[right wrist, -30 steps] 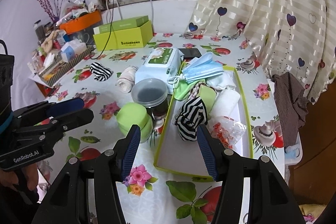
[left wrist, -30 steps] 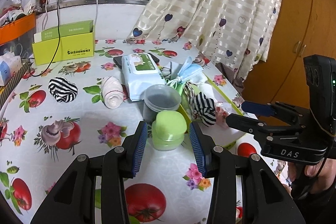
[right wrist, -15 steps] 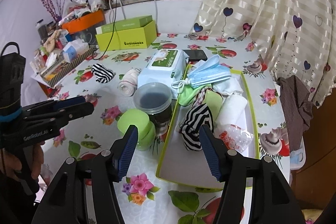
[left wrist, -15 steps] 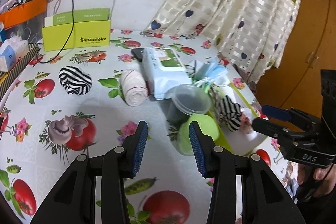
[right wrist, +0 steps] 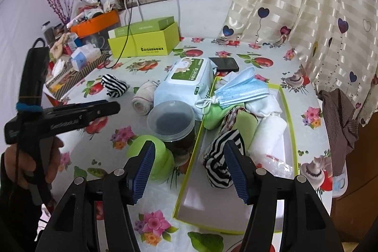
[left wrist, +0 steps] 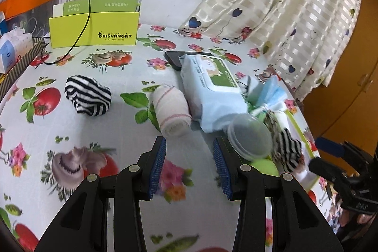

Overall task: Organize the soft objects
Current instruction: 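Reach for and grasp the white bandage roll with the left gripper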

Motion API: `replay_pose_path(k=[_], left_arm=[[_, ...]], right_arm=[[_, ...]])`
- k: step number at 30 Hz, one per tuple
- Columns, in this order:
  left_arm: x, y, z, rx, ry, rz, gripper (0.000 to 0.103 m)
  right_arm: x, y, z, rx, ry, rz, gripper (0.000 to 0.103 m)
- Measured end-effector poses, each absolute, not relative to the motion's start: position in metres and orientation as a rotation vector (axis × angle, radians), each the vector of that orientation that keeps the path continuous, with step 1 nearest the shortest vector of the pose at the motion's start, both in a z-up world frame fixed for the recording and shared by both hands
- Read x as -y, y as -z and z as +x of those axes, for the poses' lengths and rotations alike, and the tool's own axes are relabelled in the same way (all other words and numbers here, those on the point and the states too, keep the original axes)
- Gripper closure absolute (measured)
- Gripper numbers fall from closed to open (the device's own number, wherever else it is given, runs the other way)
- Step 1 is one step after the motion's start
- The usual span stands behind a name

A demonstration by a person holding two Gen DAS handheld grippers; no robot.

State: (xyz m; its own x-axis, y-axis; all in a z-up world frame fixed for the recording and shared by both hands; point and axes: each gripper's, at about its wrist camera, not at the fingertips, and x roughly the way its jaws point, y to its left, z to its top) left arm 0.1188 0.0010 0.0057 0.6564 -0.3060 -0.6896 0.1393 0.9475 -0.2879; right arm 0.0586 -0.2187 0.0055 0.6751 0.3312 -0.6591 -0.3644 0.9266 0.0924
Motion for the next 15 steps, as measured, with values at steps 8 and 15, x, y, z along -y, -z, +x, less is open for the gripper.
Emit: replay_pose_path(k=[8, 15], left_arm=[[-0.008, 0.007, 0.163, -0.848, 0.224, -0.251, 0.06], [-0.006, 0.023, 0.186, -0.876, 0.232, -0.289, 0.06]], right_arm=[[0.221, 0.001, 0.071, -0.747, -0.392, -0.038, 0.042], [0.224, 0.005, 0.078, -0.756, -0.388, -0.028, 0.042]])
